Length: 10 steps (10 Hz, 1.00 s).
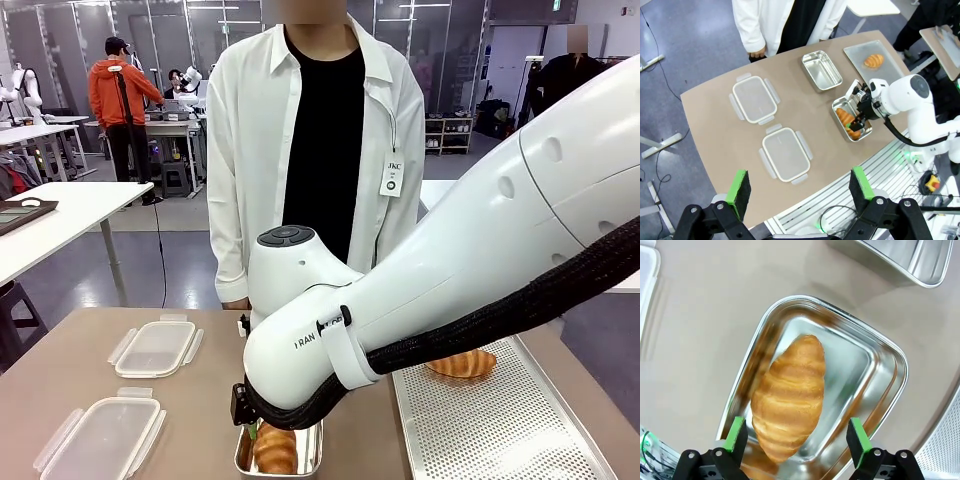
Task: Place the bread into the airtight container.
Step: Pick up a Butter Roll and place it into an empty Airtight Container.
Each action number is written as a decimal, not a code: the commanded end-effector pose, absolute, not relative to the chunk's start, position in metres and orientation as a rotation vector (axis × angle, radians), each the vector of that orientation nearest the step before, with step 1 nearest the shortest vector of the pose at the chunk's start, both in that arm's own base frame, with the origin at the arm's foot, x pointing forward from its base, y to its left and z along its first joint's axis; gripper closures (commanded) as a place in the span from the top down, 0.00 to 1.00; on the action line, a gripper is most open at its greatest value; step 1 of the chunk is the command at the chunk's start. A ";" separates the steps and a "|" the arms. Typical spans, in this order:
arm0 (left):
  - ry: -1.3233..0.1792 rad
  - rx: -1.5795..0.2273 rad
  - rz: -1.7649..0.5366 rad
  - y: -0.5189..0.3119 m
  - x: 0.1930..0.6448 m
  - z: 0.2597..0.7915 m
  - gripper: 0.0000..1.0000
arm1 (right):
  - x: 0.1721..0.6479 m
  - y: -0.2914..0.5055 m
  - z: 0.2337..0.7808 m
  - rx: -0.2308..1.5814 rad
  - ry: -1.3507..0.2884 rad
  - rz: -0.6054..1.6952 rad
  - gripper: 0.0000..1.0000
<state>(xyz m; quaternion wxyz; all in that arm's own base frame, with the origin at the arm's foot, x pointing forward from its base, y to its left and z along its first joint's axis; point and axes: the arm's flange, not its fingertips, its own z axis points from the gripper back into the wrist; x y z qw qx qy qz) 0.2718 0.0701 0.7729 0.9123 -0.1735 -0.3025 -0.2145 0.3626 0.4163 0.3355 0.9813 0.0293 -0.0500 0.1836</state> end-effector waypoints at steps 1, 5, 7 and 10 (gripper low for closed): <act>-0.624 -0.363 -0.463 0.070 0.271 0.773 1.00 | 0.361 0.418 0.336 0.061 -0.101 0.371 1.00; -0.624 -0.363 -0.463 0.070 0.271 0.773 1.00 | 0.361 0.418 0.336 0.061 -0.101 0.371 1.00; -0.624 -0.363 -0.463 0.070 0.271 0.773 1.00 | 0.361 0.418 0.336 0.061 -0.101 0.371 1.00; -0.624 -0.363 -0.463 0.070 0.271 0.773 1.00 | 0.361 0.418 0.336 0.061 -0.101 0.371 1.00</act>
